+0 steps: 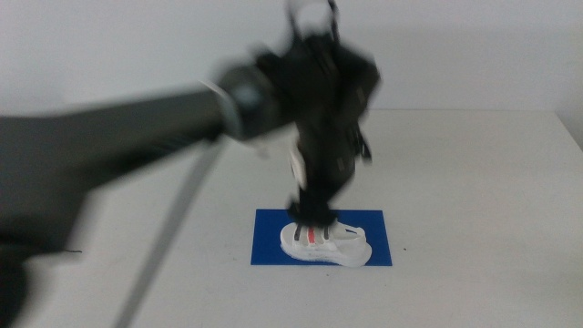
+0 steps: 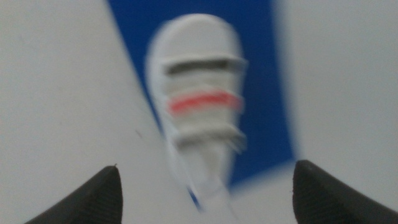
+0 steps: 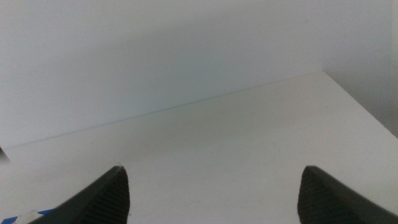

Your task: Use one arm to grab the shoe from the table and place it on the mat.

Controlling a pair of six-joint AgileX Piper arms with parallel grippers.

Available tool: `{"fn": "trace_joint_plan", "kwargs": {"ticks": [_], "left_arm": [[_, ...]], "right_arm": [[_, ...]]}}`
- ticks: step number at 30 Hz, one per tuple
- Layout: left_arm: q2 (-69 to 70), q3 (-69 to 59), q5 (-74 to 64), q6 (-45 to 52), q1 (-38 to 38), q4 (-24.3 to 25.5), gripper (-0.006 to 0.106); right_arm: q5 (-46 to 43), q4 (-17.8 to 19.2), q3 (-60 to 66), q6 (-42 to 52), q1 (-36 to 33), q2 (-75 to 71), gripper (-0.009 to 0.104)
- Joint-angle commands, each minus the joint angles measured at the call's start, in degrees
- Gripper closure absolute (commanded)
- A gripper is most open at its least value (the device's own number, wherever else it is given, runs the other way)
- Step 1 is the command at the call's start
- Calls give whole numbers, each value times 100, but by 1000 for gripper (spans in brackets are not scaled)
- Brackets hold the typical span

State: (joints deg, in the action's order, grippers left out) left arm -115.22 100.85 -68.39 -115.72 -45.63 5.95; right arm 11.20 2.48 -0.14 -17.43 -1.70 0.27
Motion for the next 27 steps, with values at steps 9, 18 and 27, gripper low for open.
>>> {"fn": "trace_joint_plan", "kwargs": {"ticks": [9, 18, 27], "left_arm": [[3372, -436, -157, 5403, 97, 2840, 7], [6283, -4405, 2176, 7584, 1177, 3052, 7], [9307, -6913, 3659, 7712, 1533, 2980, 7]], "right_arm": [[-55, 33, 14, 20, 0, -27, 16], [-55, 33, 14, 20, 0, -27, 16], [-55, 33, 14, 20, 0, -27, 16]]}}
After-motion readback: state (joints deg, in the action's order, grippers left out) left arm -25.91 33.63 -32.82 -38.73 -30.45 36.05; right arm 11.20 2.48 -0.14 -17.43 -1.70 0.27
